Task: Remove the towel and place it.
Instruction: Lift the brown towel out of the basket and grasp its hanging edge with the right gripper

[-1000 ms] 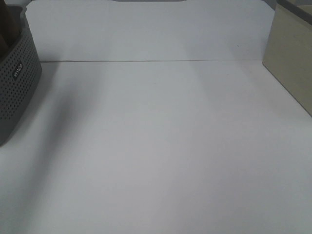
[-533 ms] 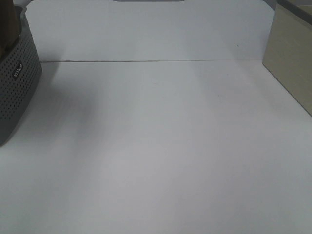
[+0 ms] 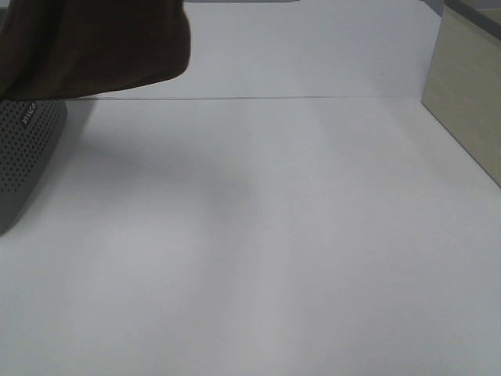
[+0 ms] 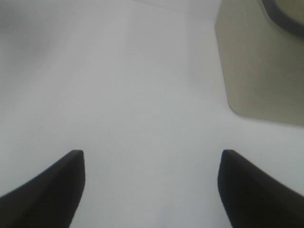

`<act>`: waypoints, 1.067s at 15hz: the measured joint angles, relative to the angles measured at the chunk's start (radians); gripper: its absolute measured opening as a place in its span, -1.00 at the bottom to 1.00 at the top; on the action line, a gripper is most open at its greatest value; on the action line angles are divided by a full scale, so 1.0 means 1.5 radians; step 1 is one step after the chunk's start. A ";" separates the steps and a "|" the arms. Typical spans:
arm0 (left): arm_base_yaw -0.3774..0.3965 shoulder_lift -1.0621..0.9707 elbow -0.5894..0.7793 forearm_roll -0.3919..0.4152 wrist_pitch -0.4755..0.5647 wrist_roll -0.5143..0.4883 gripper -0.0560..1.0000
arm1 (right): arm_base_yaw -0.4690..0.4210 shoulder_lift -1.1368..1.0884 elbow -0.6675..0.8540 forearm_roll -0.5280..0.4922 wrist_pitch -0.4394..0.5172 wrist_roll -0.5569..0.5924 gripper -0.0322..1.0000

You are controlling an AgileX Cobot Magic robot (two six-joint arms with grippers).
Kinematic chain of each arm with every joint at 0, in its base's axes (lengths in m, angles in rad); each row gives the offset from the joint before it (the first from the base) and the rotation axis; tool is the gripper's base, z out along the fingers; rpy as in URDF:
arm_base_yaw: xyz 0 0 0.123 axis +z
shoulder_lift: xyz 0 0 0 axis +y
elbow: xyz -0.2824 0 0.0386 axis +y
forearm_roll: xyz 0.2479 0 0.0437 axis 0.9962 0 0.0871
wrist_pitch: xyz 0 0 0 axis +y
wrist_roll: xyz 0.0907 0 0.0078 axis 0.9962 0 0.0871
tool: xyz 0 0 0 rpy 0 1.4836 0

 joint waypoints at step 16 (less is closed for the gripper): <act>-0.081 0.005 0.000 -0.048 -0.076 0.002 -0.89 | 0.001 0.860 -0.155 1.026 0.138 -1.101 0.47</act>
